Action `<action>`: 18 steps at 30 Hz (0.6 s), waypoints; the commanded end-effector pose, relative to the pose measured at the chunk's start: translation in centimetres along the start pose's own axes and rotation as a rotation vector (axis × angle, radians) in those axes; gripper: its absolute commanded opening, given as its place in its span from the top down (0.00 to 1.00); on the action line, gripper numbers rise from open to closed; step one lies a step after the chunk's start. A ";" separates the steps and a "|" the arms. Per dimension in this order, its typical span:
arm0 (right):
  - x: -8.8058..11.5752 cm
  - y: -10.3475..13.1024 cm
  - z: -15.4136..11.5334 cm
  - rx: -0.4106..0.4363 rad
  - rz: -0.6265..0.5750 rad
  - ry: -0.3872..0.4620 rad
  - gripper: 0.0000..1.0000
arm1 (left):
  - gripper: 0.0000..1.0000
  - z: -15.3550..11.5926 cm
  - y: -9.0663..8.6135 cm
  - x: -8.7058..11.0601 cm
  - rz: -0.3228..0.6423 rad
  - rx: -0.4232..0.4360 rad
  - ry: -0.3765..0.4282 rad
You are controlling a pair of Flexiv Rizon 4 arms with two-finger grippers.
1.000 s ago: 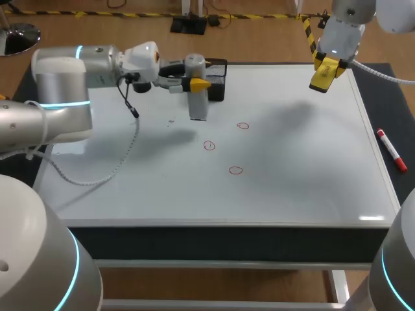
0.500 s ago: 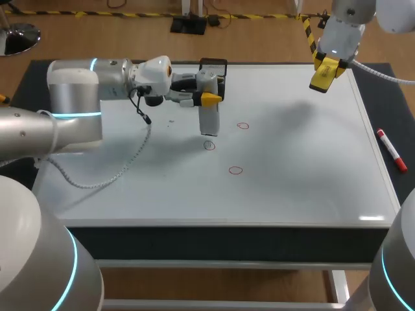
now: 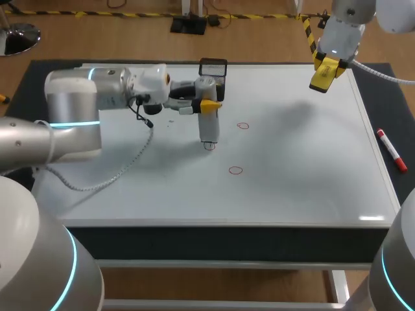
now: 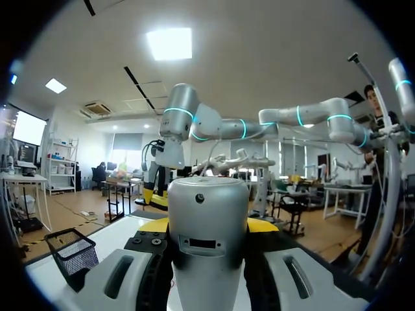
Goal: Pick up the inspection probe, press it on each red-marked spot on the whiteboard one by one, put down the probe, pick up the eraser, and wipe off all the red marks.
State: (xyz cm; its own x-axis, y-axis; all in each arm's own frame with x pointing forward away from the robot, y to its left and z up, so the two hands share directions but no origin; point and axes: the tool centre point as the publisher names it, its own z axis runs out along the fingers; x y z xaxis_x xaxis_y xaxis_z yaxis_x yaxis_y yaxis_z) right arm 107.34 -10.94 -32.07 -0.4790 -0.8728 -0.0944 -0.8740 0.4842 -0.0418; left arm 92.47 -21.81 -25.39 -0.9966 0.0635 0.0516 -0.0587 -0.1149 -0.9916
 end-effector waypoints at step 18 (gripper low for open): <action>0.0 -0.1 -0.1 0.000 -0.002 0.005 1.00 | 1.00 -0.3 1.5 0.4 -0.024 0.007 -0.016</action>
State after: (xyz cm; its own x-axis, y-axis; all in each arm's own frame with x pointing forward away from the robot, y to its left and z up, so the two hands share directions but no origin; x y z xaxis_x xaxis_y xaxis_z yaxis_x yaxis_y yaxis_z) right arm 107.34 -10.94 -32.07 -0.4789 -0.8728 -0.0944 -0.8740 0.4841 -0.0418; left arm 91.88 -21.47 -26.80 -0.9958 0.0477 0.0778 -0.0829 -0.1176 -0.9896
